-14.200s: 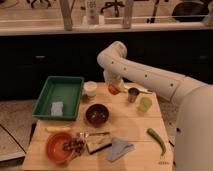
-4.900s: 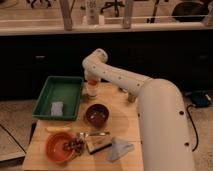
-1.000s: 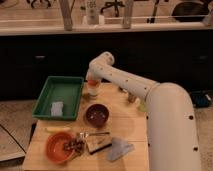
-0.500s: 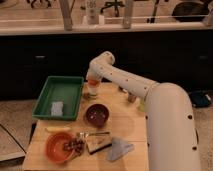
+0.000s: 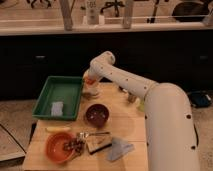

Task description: Place apple in paper cup

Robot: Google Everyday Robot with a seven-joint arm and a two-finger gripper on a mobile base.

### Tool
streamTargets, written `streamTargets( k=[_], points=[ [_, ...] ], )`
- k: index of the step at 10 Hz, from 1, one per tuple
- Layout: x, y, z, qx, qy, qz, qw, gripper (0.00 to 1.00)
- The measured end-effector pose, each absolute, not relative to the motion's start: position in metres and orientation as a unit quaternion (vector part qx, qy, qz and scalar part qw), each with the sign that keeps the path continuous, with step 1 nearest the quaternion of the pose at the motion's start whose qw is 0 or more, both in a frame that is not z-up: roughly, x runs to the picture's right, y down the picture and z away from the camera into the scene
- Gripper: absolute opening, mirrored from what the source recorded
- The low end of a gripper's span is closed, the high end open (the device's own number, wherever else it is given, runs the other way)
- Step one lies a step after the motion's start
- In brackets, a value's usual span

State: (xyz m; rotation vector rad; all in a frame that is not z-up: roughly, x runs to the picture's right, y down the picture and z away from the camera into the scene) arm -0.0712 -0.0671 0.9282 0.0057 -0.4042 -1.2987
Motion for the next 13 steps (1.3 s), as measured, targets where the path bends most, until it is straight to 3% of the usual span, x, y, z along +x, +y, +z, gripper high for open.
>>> streamTargets(
  k=[3,4,6,8,9,10,13],
  points=[
    [-0.067,-0.067,0.93,-0.003,-0.189,-0.596,0.78,0.78],
    [-0.065,-0.067,0.931,-0.004,-0.19,-0.595,0.781,0.8],
    [-0.063,-0.069,0.932,-0.005,-0.19,-0.594,0.782,0.71],
    [-0.069,-0.073,0.933,-0.004,-0.19,-0.595,0.781,0.54],
    [-0.073,-0.072,0.934,-0.005,-0.192,-0.593,0.782,0.5],
    [-0.066,-0.072,0.935,-0.007,-0.19,-0.59,0.785,0.52],
    [-0.051,-0.074,0.935,-0.009,-0.188,-0.587,0.787,0.76]
  ],
)
